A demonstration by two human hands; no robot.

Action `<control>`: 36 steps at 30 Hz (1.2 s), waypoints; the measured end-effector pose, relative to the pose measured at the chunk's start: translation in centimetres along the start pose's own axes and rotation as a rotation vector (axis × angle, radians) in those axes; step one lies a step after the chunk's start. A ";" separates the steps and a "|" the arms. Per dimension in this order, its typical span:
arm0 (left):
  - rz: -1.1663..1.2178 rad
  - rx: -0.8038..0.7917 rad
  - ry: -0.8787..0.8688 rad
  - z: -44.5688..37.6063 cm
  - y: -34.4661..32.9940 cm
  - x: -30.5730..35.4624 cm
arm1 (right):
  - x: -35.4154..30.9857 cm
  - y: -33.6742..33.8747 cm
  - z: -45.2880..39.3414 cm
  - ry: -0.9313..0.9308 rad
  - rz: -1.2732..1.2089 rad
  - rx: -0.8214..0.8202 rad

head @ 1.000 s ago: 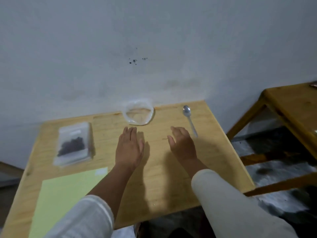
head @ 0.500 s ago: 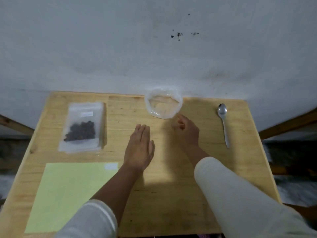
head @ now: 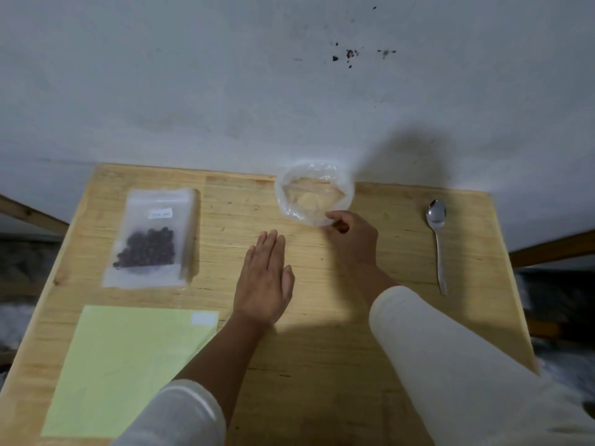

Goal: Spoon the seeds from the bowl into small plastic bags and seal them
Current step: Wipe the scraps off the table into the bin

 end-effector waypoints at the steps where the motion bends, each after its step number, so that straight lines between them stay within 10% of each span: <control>1: 0.002 -0.003 -0.001 0.0 0.0 0.0 | 0.0 0.1 0.1 -0.013 -0.015 0.007; 18: 0.002 -0.141 -0.382 -0.9 2.6 5.7 | 1.0 7.7 8.8 -0.234 -0.187 0.509; 36: 0.045 -0.429 -0.998 8.5 -6.1 22.5 | 15.9 16.8 29.7 -0.725 -0.406 1.093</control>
Point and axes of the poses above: each hand's wrist, its own z-axis away from the middle knuckle, its own y-axis out of the back of the hand, x = y × z, the point moved 1 cm from there along -z, towards the middle knuckle, and after that the axes turned 6 degrees about -y, right-handed, at the moved point
